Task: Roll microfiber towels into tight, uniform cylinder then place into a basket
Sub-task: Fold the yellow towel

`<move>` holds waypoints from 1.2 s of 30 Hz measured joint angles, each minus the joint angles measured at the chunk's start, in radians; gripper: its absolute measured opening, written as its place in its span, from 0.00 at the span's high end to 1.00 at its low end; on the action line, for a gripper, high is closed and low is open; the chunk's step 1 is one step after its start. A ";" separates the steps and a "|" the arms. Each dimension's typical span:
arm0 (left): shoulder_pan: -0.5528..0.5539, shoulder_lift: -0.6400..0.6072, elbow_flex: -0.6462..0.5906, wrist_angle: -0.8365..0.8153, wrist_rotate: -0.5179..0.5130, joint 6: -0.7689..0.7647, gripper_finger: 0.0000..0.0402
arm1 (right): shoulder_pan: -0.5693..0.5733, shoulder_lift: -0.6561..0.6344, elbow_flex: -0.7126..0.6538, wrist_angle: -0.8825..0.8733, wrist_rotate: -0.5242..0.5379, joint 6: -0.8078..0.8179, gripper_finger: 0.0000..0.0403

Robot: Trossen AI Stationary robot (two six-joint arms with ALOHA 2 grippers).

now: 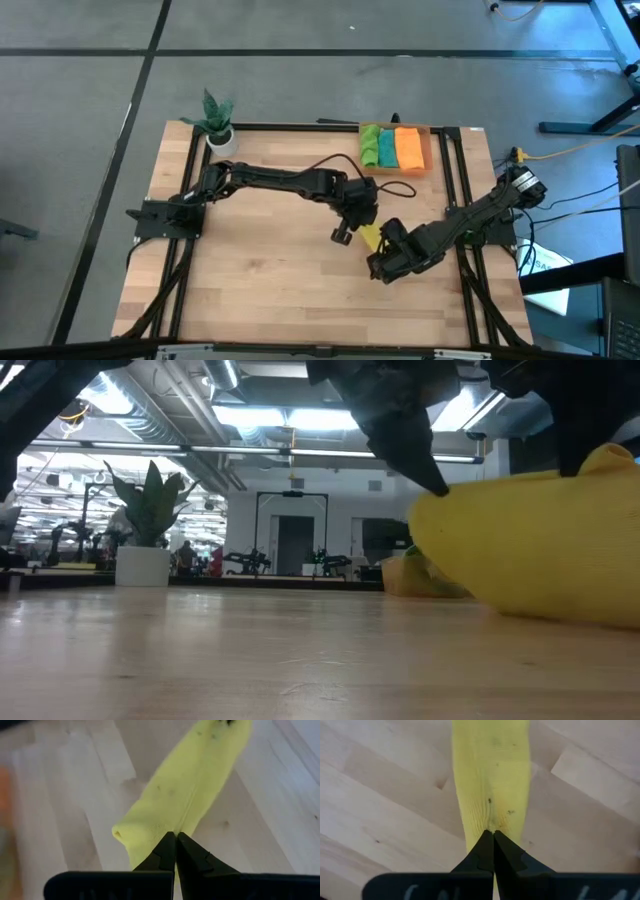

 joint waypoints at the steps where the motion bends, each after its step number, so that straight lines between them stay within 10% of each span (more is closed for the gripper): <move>1: 0.001 0.000 0.000 0.016 0.000 -0.003 1.00 | 0.001 0.000 0.000 0.002 -0.002 0.000 1.00; 36: -0.005 0.134 -0.001 0.106 0.102 -0.101 1.00 | -0.003 0.000 -0.387 0.310 -0.039 0.142 1.00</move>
